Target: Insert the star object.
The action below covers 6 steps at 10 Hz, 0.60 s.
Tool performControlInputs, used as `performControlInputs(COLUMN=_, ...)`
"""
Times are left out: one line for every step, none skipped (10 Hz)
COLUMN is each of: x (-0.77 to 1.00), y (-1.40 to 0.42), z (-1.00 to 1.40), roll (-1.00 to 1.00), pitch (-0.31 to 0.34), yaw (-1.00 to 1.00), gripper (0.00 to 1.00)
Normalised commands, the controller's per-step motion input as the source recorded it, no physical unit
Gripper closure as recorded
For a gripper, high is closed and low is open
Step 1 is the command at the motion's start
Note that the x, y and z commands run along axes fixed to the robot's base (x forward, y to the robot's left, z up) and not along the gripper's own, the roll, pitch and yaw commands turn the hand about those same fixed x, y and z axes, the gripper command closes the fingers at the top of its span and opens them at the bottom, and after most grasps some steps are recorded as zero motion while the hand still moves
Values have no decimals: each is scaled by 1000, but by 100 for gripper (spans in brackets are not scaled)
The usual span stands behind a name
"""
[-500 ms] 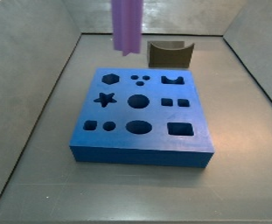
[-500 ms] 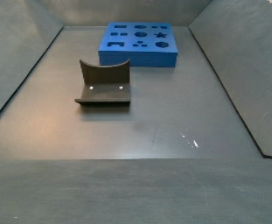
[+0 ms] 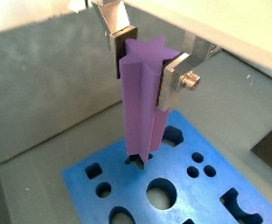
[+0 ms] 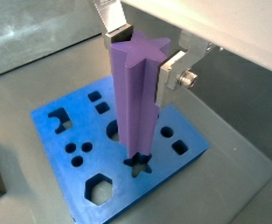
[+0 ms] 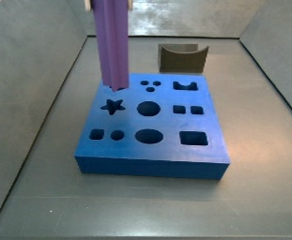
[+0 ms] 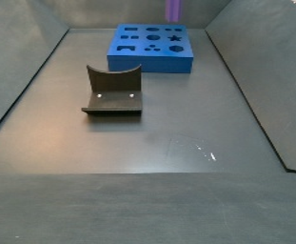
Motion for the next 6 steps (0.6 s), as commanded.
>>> performControlInputs(x=0, y=197, z=-483, roll=-124, pitch=0, yaw=-126, gripper=100)
performControlInputs(x=-43, y=83, z=-514, roll=0, pitch=0, yaw=-54, gripper=100)
performControlInputs(x=0, y=40, z=-577, roll=0, pitch=26, yaw=-71, gripper=100)
performControlInputs(x=0, y=0, z=-411, roll=-39, pitch=21, yaw=-86, gripper=100)
performControlInputs(x=14, y=0, z=-209, roll=0, pitch=63, yaw=-83, gripper=100)
performControlInputs(x=0, y=0, z=-206, roll=14, pitch=76, yaw=-97, gripper=100)
